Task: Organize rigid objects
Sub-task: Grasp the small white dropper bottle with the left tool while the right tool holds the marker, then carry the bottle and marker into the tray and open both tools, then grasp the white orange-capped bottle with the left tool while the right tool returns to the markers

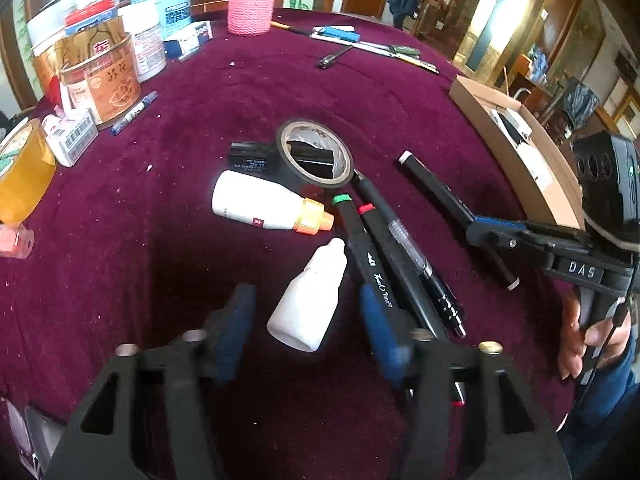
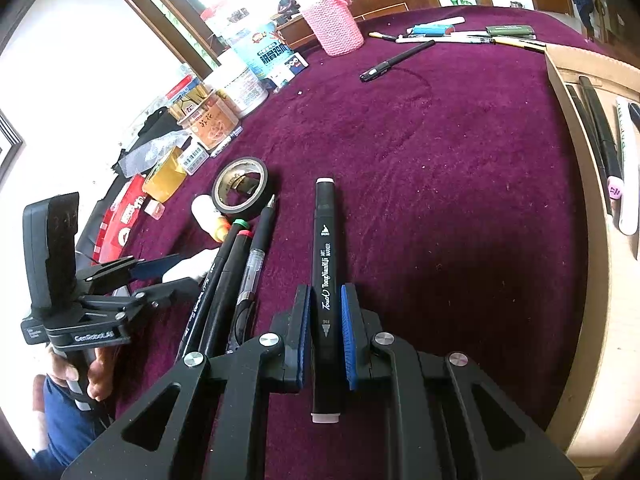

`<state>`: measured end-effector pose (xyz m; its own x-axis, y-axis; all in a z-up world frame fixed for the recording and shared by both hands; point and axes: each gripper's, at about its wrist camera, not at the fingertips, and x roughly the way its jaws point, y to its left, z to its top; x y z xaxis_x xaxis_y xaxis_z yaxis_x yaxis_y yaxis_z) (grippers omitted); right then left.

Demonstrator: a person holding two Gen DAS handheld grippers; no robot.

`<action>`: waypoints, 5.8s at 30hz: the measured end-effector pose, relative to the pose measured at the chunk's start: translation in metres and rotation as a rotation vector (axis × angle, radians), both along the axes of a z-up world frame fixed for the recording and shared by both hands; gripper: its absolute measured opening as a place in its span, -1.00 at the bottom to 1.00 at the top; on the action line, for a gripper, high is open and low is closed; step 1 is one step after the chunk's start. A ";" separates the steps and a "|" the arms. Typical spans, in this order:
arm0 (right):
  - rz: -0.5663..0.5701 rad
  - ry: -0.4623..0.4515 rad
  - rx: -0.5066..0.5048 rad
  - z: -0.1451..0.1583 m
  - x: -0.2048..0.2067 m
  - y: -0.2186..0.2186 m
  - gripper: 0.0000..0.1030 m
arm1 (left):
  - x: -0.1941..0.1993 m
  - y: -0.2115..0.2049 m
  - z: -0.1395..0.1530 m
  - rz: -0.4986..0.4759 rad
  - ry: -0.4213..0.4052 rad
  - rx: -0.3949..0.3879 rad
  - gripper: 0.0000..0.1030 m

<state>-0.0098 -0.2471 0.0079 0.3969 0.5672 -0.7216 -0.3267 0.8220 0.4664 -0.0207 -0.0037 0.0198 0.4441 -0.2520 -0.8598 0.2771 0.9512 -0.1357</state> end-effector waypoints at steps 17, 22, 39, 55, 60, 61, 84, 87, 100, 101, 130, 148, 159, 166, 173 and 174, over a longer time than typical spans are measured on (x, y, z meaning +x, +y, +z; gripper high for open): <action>0.050 -0.144 -0.226 0.009 -0.016 0.026 -0.75 | -0.010 -0.022 -0.007 0.071 -0.116 0.161 -0.43; 0.009 -0.149 -0.170 0.015 -0.016 0.016 -0.75 | -0.025 -0.014 0.010 0.125 -0.184 0.071 -0.43; -0.083 -0.203 -0.011 0.037 -0.016 -0.009 -0.75 | -0.040 -0.068 0.048 0.114 -0.310 -0.082 -0.43; -0.386 -0.229 0.045 0.069 -0.045 -0.139 -0.75 | -0.025 -0.189 0.080 -0.110 -0.273 -0.190 -0.43; -0.478 -0.181 0.037 0.056 -0.049 -0.181 -0.75 | -0.020 -0.233 0.071 -0.162 -0.239 -0.200 -0.43; -0.491 -0.174 0.032 0.054 -0.050 -0.186 -0.75 | -0.020 -0.243 0.069 -0.169 -0.228 -0.197 -0.43; -0.432 -0.048 -0.125 0.023 -0.028 -0.198 -0.75 | -0.005 -0.286 0.020 -0.142 -0.135 -0.096 -0.43; -0.435 -0.049 -0.138 0.022 -0.028 -0.197 -0.74 | -0.006 -0.290 0.017 -0.151 -0.134 -0.076 -0.43; -0.435 -0.046 -0.181 0.026 -0.034 -0.194 -0.70 | -0.012 -0.293 0.017 -0.184 -0.119 -0.066 -0.43; -0.438 -0.044 -0.180 0.026 -0.035 -0.194 -0.67 | -0.012 -0.292 0.017 -0.184 -0.116 -0.070 -0.42; -0.237 -0.453 -0.190 0.117 -0.072 -0.061 0.31 | -0.045 -0.055 0.071 0.185 -0.257 -0.165 0.06; -0.143 -0.337 -0.105 0.062 0.009 0.017 0.31 | 0.023 0.060 0.014 0.574 0.057 -0.390 0.08; -0.111 -0.275 -0.007 0.060 0.011 0.004 0.31 | 0.052 0.030 0.000 0.518 0.023 -0.235 -0.38; -0.048 -0.262 -0.006 0.054 0.013 0.017 0.31 | 0.034 0.041 -0.006 0.402 -0.026 -0.147 -0.52; 0.023 -0.279 -0.124 0.065 0.003 0.051 0.41 | 0.031 0.046 -0.006 0.422 -0.103 -0.117 -0.52; 0.039 -0.294 -0.173 0.067 0.002 0.061 0.44 | 0.029 0.048 -0.004 0.437 -0.118 -0.099 -0.52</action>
